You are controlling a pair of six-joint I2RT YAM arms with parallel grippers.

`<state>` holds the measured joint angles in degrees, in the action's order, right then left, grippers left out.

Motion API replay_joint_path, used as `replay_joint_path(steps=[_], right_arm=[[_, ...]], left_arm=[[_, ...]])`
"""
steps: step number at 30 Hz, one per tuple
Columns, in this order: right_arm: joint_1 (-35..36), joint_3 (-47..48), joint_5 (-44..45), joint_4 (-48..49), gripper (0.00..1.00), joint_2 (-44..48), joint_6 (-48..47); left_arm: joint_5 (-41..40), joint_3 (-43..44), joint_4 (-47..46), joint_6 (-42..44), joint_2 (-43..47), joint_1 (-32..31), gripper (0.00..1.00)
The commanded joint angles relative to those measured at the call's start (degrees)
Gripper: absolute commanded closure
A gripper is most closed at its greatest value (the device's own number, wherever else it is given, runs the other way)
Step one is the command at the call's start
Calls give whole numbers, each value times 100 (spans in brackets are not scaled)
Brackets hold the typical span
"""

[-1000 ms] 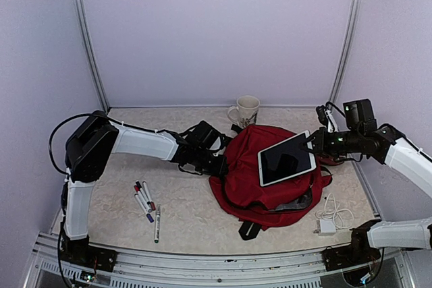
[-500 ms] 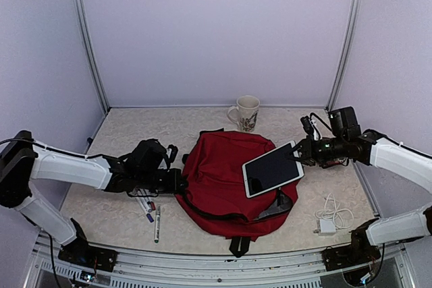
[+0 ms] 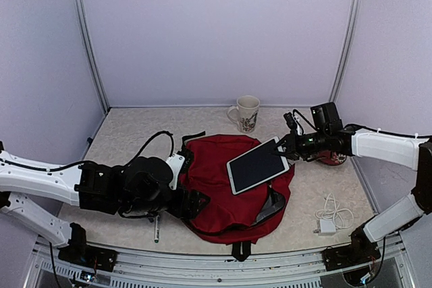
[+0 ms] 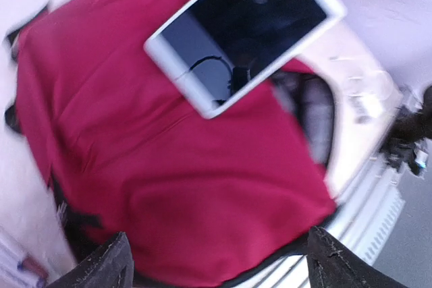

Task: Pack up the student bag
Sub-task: Pick up the largest pocket of the bag from the student bag.

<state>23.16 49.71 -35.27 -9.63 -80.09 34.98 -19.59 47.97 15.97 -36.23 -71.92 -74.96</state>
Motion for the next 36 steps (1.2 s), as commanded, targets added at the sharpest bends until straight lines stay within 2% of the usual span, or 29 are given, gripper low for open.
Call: replay_joint_path(steps=[1,6,10,14,17,23,25,27,28,33,34,36], right_arm=[[49,206,811,-378,100,277,-588],[49,254,658,-549,100,535,-594],[49,304,453,-636,100,653,-579],[49,416,272,-844,100,804,-622],[51,485,-73,-910,100,935,-614],[-9,610,-472,-1037,100,1291,-418],[-84,684,-508,-1206,100,1437,-398],[-215,772,-541,-1444,100,1610,-416],[-266,843,-530,-1618,100,1704,-449],[-382,1389,-490,-2702,100,2080,-770],[-378,1473,-668,-2873,100,2126,-818],[-382,1527,-1578,-3034,100,2210,-833]], left_arm=[[-488,689,474,1587,-675,-825,15],[-1135,1438,1081,2499,-2129,-1676,14],[-1732,1619,1205,2570,-2797,-1613,18],[-2136,1594,1204,2262,-2850,-1208,43],[-2280,1505,1010,2188,-2660,-1069,50],[-1851,1348,374,2574,-2379,-979,52],[-1719,1408,369,2604,-2372,-861,69],[-1547,1486,307,2677,-2341,-677,97],[-1441,1551,283,2708,-2317,-536,100],[-880,1956,66,2778,-2259,398,100],[-832,2028,17,2781,-2276,567,100],[-710,2246,-22,2808,-2337,906,100]])
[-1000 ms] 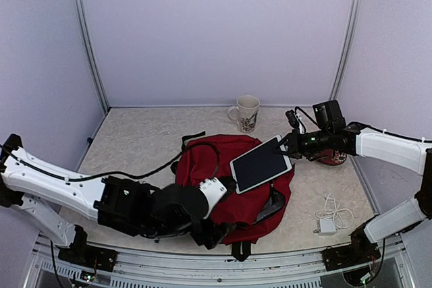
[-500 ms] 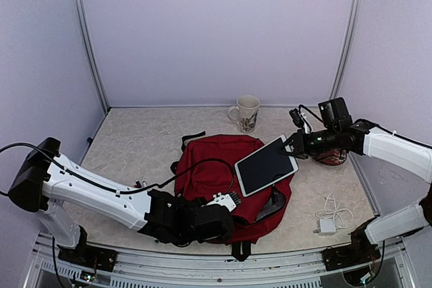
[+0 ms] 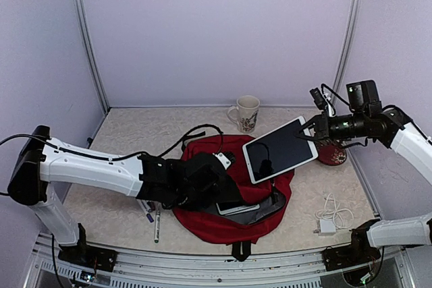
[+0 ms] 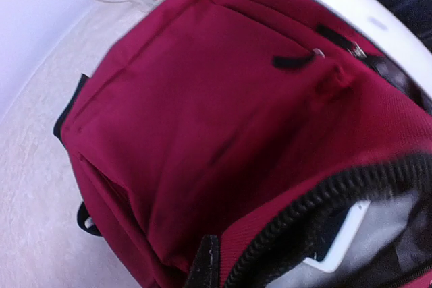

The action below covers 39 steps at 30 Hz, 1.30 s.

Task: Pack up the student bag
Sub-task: Pick up the largest pocket of the bag from the student bag, then place the pen in the largest pocket of the bag.

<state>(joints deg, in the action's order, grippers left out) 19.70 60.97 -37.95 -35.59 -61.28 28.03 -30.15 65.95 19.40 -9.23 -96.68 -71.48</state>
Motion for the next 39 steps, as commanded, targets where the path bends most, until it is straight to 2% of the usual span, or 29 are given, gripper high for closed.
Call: replay_joint_path(steps=[1,3,7,12,14,18,26,34,39], right_arm=[[-33,354,-1668,-471,100,375,-132],[-9,238,-2017,-514,100,532,-97],[150,-410,-1863,-252,100,833,260],[921,-1959,-1776,2412,100,1160,2169],[1211,-2392,-1554,3126,100,1024,2554],[1617,-2913,-818,3968,100,620,3029],[1633,-3995,1101,6095,100,42,4486],[1689,-3944,3016,6881,100,-622,5039],[2374,-3930,4761,6989,100,-835,5332]], left_arm=[[400,563,-354,124,88,668,100],[438,843,-312,213,-53,818,100],[297,1433,-60,366,-440,880,100],[251,1996,274,211,-625,883,100],[263,2142,394,108,-615,886,100],[450,2410,648,-111,-526,871,100],[626,2430,598,-268,-211,445,100],[788,2614,552,-184,-152,87,100],[951,2643,441,-178,-160,107,100]])
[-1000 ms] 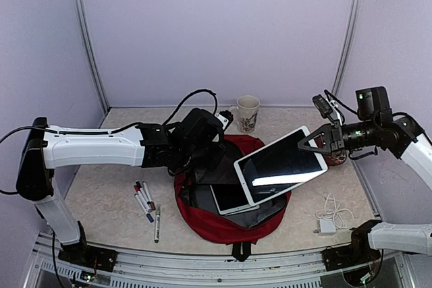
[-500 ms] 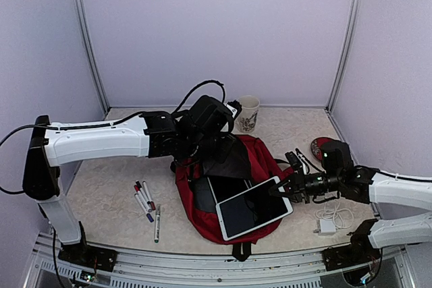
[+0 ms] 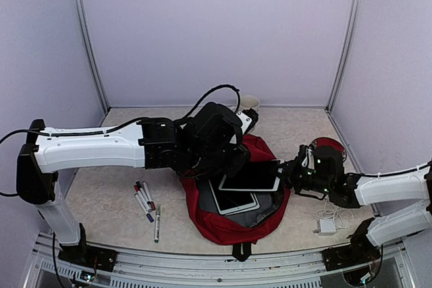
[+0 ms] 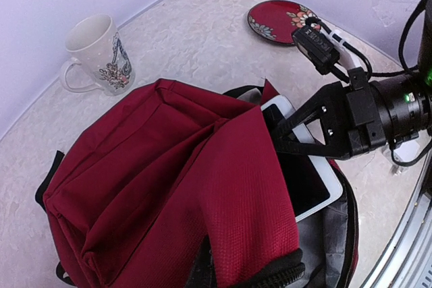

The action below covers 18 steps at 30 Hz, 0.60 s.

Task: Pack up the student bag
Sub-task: Place the pen in the largest pocket of the bag.

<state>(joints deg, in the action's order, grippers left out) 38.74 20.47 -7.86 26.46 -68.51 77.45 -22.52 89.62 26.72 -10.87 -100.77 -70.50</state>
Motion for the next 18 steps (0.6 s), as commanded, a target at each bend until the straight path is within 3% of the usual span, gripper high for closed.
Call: replay_joint_path(steps=[1,2,5,6,11,18], right_arm=[[576,158,1952,767,100,-208,428],[787,252,2104,738,100,-324,475],[1127,658,1848,474,58,-780,346],[1191,856,1575,249,52,-922,195],[1736,1633,973,-1610,41,-1070,-963],[2448,2211,398,-3274,37,-1374,-1738]], left_arm=[[194,283,-288,-12,231,16,100],[200,284,-290,-6,223,30,100],[196,258,-286,-7,211,111,100],[191,251,-259,-15,214,146,100],[226,38,-208,-96,410,337,100],[240,-90,-289,-118,480,484,100]])
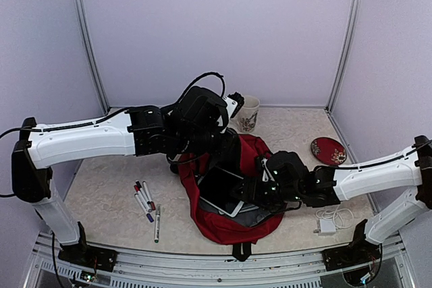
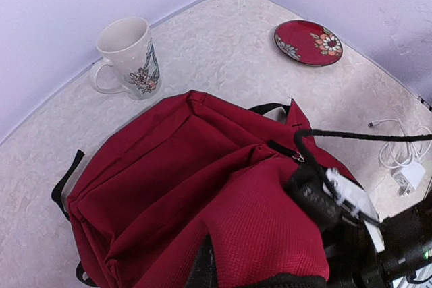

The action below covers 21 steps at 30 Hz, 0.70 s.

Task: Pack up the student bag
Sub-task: Place the pen in the largest pocket of the bag.

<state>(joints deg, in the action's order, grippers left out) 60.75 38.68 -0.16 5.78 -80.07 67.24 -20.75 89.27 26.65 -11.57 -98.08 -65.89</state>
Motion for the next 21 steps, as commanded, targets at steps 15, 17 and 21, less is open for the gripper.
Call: replay_joint_path(steps=[15,17,21], right_arm=[[523,1772,548,-4506,26,-473,-2776],[565,1637,276,-4277,40,-392,-3136],[944,1350,-370,-2948,64,-357,-3972]], left_arm=[[-103,-379,-196,-112,351,49,100],[-113,-397,-204,-102,351,50,100],[-81,-402,-230,-100,311,76,100]])
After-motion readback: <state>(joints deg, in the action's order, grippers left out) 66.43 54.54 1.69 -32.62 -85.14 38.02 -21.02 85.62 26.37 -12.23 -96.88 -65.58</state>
